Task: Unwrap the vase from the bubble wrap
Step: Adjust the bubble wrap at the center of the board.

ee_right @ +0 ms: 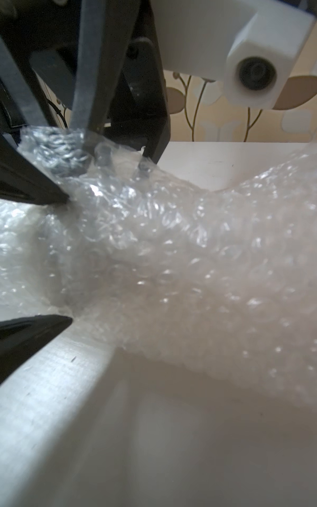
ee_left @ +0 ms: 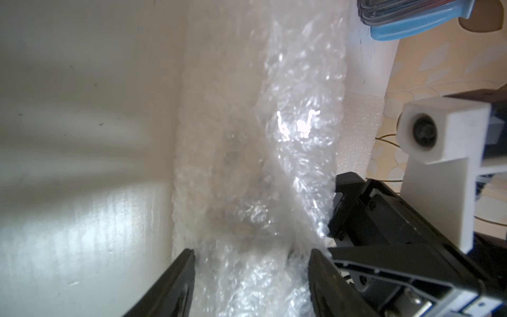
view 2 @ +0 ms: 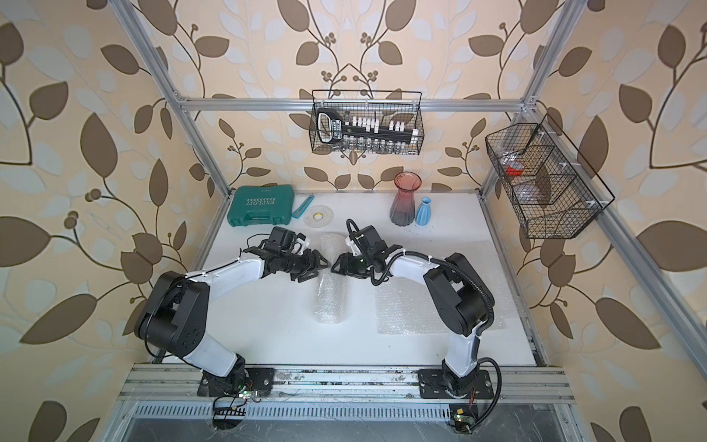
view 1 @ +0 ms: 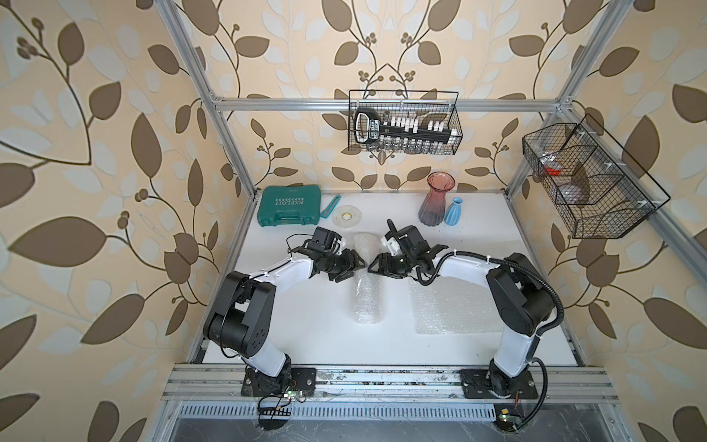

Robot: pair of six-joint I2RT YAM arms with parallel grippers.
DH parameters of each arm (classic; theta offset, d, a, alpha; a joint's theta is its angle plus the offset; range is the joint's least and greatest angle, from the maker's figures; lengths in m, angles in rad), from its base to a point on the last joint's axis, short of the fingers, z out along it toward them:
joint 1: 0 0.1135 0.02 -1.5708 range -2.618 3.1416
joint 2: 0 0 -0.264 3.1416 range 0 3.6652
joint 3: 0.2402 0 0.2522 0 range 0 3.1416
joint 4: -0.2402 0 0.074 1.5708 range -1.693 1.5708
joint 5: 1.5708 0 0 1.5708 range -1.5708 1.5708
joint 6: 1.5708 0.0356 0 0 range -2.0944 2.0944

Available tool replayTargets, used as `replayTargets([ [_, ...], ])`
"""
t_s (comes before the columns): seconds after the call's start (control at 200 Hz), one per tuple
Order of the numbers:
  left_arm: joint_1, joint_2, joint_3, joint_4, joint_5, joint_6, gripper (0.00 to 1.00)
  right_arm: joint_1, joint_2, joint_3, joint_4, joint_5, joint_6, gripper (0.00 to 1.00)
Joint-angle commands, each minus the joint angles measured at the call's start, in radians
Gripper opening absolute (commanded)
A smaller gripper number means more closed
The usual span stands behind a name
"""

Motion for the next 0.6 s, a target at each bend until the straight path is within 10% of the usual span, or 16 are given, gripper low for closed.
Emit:
replayTargets([
  [0.0,-0.032,-0.025,0.026,0.047,0.101,0.023,0.61,0.012,-0.020,-0.021,-0.201,0.179,-0.062,0.67],
  [0.18,-0.073,-0.003,0.078,0.021,0.110,0.045,0.57,0.009,-0.074,-0.023,-0.349,0.396,-0.075,0.68],
  [0.595,-0.131,0.061,0.149,-0.016,0.114,0.074,0.51,0.009,-0.269,-0.038,-0.380,0.393,-0.080,0.68],
])
